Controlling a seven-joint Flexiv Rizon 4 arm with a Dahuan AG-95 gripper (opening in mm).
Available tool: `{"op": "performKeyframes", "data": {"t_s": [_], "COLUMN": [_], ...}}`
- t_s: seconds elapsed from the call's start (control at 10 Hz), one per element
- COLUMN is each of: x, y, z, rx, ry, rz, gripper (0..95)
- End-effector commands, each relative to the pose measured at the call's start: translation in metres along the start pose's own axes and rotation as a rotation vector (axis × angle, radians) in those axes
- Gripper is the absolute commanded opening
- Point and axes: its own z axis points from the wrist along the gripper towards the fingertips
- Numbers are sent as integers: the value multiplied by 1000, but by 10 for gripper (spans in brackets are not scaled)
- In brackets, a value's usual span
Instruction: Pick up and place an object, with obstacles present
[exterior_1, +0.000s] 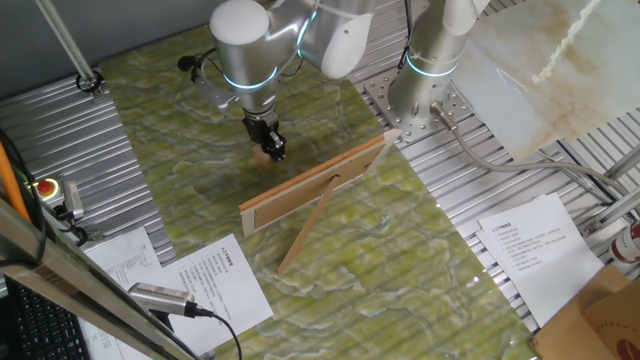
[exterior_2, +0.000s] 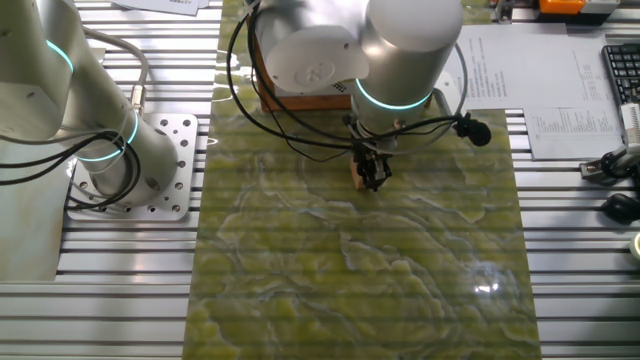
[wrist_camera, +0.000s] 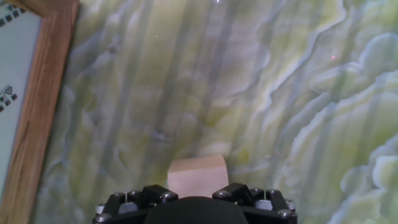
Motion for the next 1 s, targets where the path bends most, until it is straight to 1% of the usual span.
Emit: {"op": "performKeyframes", "data": {"t_s": [0.1, 0.2, 0.5, 0.7, 0.8, 0.9, 1.0], "x": [1, 1, 2, 0, -2, -3, -3], "y": [1, 1, 0, 1, 3, 4, 7], "z": [-6, -8, -28, -47, -60, -67, -81], "rx": [-7, -7, -7, -12, -12, -12, -12], "ry": [-1, -2, -1, -4, 1, 3, 2], "rz": [-6, -7, -24, -23, -28, -32, -40], "gripper": [0, 0, 0, 0, 0, 0, 0]}}
